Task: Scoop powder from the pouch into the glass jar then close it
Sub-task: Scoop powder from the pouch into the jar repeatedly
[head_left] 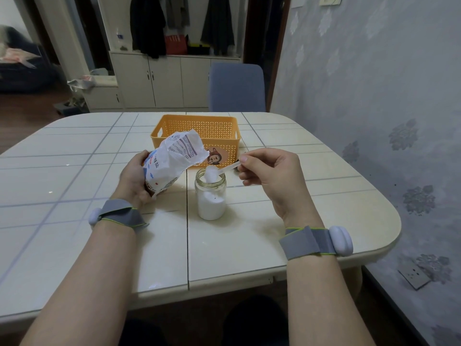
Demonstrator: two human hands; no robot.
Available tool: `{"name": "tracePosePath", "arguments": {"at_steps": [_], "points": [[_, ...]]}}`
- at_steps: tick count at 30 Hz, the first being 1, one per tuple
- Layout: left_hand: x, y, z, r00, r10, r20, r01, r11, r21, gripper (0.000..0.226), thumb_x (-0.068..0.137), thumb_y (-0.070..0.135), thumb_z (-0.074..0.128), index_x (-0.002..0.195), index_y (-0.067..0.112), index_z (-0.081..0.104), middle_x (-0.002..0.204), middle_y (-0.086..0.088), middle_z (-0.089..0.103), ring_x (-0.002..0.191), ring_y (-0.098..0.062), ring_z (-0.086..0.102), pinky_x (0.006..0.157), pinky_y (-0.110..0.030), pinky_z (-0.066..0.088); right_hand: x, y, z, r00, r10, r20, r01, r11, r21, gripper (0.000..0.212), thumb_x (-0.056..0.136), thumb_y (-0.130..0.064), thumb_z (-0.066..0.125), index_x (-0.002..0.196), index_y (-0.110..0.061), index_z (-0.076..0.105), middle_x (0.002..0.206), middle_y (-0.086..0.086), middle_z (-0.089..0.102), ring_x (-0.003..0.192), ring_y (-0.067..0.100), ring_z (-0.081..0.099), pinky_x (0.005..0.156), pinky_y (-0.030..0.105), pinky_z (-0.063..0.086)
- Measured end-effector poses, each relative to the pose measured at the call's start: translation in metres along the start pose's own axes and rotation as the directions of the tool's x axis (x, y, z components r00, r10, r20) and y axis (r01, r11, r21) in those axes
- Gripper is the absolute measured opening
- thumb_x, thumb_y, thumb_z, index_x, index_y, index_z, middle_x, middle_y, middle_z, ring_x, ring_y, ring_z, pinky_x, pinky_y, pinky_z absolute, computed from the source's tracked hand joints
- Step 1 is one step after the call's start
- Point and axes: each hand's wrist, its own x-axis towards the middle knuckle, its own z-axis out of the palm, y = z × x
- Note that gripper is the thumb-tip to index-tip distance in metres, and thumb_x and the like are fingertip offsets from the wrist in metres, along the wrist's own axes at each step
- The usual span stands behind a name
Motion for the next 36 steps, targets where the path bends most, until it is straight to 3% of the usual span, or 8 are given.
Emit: {"name": "tracePosePath", "arguments": {"at_steps": [6,11,20,24,28,32,36], "points": [[0.003,-0.001,-0.002,1.0,0.003,0.016,-0.002,1.0,-0.01,0.031,0.1,0.045,0.049,0.117,0.027,0.067,0.102,0.0,0.07,0.073,-0.022,0.068,0.055,-0.027,0.057,-0.003,0.001,0.001,1.0,-0.023,-0.004,0.023,1.0,-0.014,0.009,0.088,0.002,0.071,0.084,-0.003,0.077,0.067,0.012,0.07,0.057,0.021,0.064,0.058,0.032,0.057],[0.002,-0.001,0.0,1.0,-0.001,0.009,0.001,1.0,-0.012,0.029,0.101,0.044,0.047,0.103,0.026,0.069,0.088,0.003,0.071,0.064,-0.02,0.069,0.05,-0.026,0.055,-0.001,0.002,0.001,0.999,-0.038,-0.036,0.037,0.999,-0.028,0.006,0.088,0.002,0.07,0.086,0.0,0.076,0.068,0.013,0.069,0.057,0.021,0.063,0.058,0.033,0.056],[0.007,-0.003,-0.001,1.0,-0.004,0.015,0.005,1.0,-0.027,0.031,0.102,0.044,0.046,0.102,0.025,0.07,0.084,0.003,0.073,0.062,-0.019,0.07,0.051,-0.024,0.055,-0.004,0.009,0.001,0.997,-0.017,-0.078,0.016,1.0,-0.019,0.006,0.087,0.001,0.07,0.085,0.001,0.076,0.067,0.013,0.069,0.057,0.021,0.063,0.057,0.031,0.054],[0.007,-0.002,-0.004,0.999,0.001,0.036,0.001,0.999,-0.051,0.037,0.1,0.045,0.048,0.124,0.026,0.069,0.105,0.001,0.072,0.077,-0.022,0.071,0.059,-0.028,0.058,-0.002,0.002,0.001,0.993,-0.017,-0.114,0.024,0.998,0.061,0.006,0.088,0.001,0.07,0.086,0.003,0.075,0.067,0.013,0.069,0.055,0.023,0.062,0.055,0.03,0.054],[0.004,-0.001,-0.001,0.997,-0.004,0.071,0.009,0.998,-0.066,0.045,0.101,0.045,0.047,0.134,0.021,0.065,0.117,-0.002,0.07,0.083,-0.023,0.071,0.061,-0.029,0.059,0.004,-0.01,0.009,0.994,-0.106,-0.038,0.108,0.993,0.047,0.007,0.091,-0.003,0.07,0.091,0.002,0.075,0.069,0.012,0.072,0.059,0.022,0.066,0.056,0.03,0.056],[-0.002,0.002,-0.001,0.991,-0.016,0.137,0.028,0.996,-0.089,0.054,0.102,0.053,0.042,0.143,0.021,0.059,0.134,-0.004,0.067,0.097,-0.025,0.072,0.068,-0.032,0.061,0.012,-0.016,0.034,0.981,-0.163,0.11,0.173,0.981,-0.089,0.006,0.091,-0.005,0.071,0.09,-0.003,0.077,0.073,0.015,0.074,0.059,0.023,0.067,0.052,0.028,0.051],[-0.003,0.003,0.0,0.986,0.059,0.154,-0.038,0.99,-0.135,0.074,0.099,0.066,0.037,0.157,0.02,0.038,0.148,-0.008,0.057,0.133,-0.031,0.056,0.082,-0.037,0.061,0.018,-0.021,0.056,0.955,-0.24,0.173,0.278,0.927,-0.252,0.009,0.091,-0.015,0.073,0.091,-0.008,0.079,0.074,0.001,0.075,0.058,0.014,0.065,0.059,0.035,0.058]]}}
